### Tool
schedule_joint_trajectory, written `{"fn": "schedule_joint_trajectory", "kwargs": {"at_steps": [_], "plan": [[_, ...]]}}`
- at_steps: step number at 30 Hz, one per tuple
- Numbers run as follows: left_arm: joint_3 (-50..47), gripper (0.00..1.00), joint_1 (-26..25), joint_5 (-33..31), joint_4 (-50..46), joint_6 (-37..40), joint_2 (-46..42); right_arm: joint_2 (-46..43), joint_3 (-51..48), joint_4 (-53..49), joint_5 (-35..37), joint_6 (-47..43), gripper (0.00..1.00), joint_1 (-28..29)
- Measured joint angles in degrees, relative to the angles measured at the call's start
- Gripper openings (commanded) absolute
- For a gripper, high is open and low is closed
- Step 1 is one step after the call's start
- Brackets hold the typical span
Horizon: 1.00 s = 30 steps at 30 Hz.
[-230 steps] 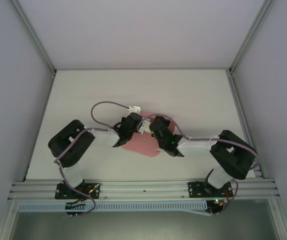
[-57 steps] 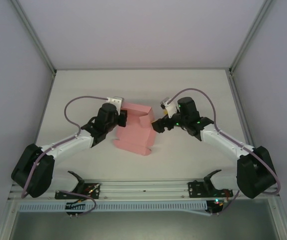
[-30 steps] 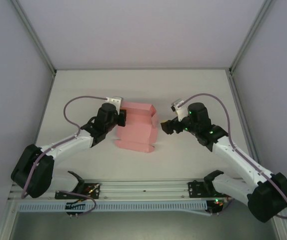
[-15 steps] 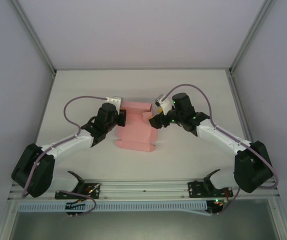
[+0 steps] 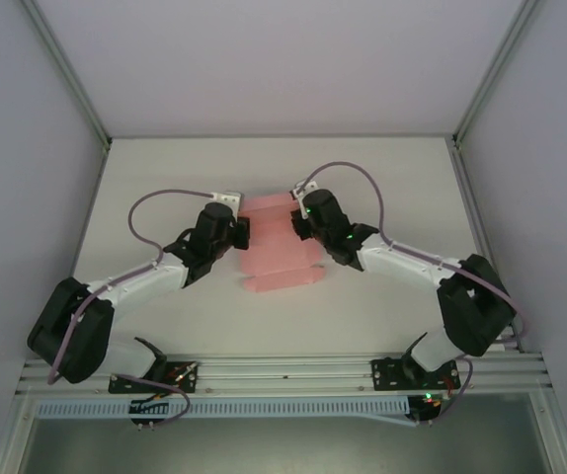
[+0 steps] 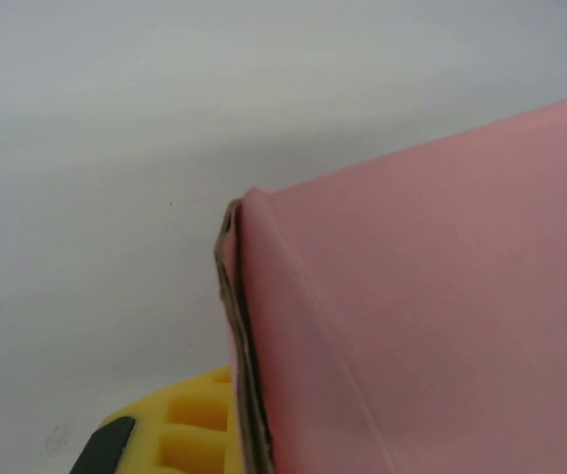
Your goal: Assemble paper box
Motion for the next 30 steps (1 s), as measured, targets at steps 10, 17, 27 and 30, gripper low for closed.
{"fn": "schedule_joint_trajectory", "kwargs": {"at_steps": [10,17,27,30], "plan": [[8.5,0.00,-1.2,-7.0,-9.7,-12.5,4.4,15.6,20.3,-18.7,24.8,21.2,0.14,3.6],[10.8,0.00,-1.1,-5.4,-15.4,-17.3,4.9,17.4,23.6,-27.7,27.6,31.6,0.17,4.5],[11.3,0.00,0.4,-1.8,-15.7,-11.0,5.6,7.4,7.1,-9.0,18.4,18.9,0.77,2.6],[11.3,0.00,1.9,0.0,-14.5,-8.8,5.6,0.9,0.1,-2.5,6.6,13.9,0.94,-1.2]]}}
